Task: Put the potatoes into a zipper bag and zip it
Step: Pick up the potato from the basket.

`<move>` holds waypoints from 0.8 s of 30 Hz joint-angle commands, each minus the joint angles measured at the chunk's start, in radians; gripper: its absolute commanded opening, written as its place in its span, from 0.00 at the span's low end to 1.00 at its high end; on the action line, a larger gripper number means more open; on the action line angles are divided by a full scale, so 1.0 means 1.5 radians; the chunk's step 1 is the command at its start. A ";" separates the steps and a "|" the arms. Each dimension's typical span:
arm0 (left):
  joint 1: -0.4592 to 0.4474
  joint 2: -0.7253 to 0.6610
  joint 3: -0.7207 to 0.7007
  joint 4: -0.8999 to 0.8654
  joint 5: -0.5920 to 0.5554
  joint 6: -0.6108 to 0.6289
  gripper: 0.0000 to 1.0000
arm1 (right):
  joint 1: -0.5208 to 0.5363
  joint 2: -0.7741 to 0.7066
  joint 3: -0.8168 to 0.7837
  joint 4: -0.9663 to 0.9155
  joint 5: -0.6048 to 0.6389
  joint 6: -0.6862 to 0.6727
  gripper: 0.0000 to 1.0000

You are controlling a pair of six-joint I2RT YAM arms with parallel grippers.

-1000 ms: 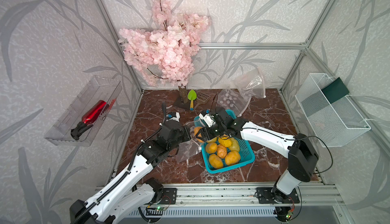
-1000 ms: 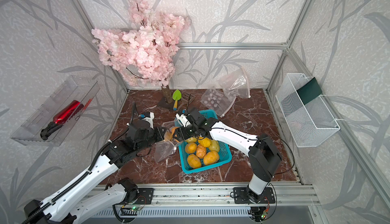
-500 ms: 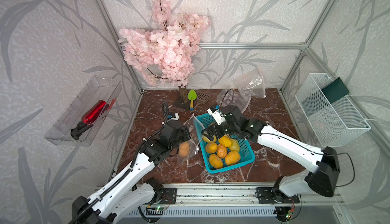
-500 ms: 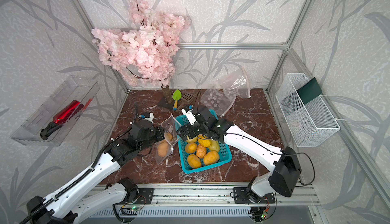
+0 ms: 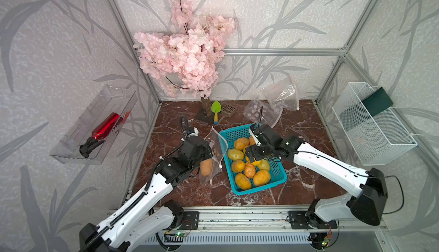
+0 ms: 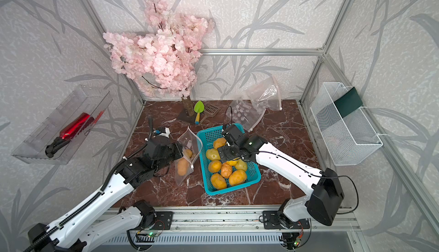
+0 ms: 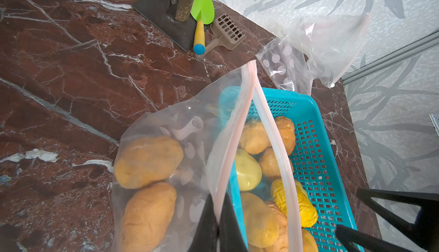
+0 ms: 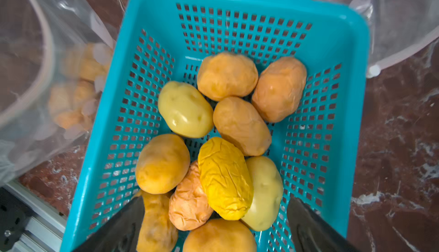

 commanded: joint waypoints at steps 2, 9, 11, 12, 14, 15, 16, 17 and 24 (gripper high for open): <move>-0.002 -0.005 0.010 -0.013 -0.026 -0.009 0.00 | -0.005 0.029 -0.007 -0.047 0.037 0.011 0.95; -0.003 -0.002 0.009 -0.013 -0.027 -0.009 0.00 | -0.007 0.105 0.014 -0.059 -0.036 0.003 0.94; -0.003 0.000 0.010 -0.013 -0.026 -0.008 0.00 | -0.008 0.127 0.024 -0.069 -0.040 0.005 0.92; -0.003 0.002 0.009 -0.012 -0.024 -0.008 0.00 | -0.010 0.138 0.028 -0.072 -0.046 0.006 0.89; -0.003 0.003 0.010 -0.012 -0.024 -0.008 0.00 | -0.015 0.150 0.033 -0.074 -0.054 0.007 0.86; -0.003 0.003 0.010 -0.012 -0.024 -0.008 0.00 | -0.016 0.153 0.032 -0.072 -0.056 0.008 0.84; -0.002 0.003 0.009 -0.012 -0.025 -0.008 0.00 | -0.018 0.154 0.031 -0.071 -0.056 0.007 0.83; -0.003 0.003 0.010 -0.012 -0.026 -0.008 0.00 | -0.020 0.155 0.030 -0.070 -0.056 0.008 0.81; -0.002 0.003 0.010 -0.008 -0.032 0.001 0.00 | -0.029 0.158 0.027 -0.066 -0.049 0.007 0.60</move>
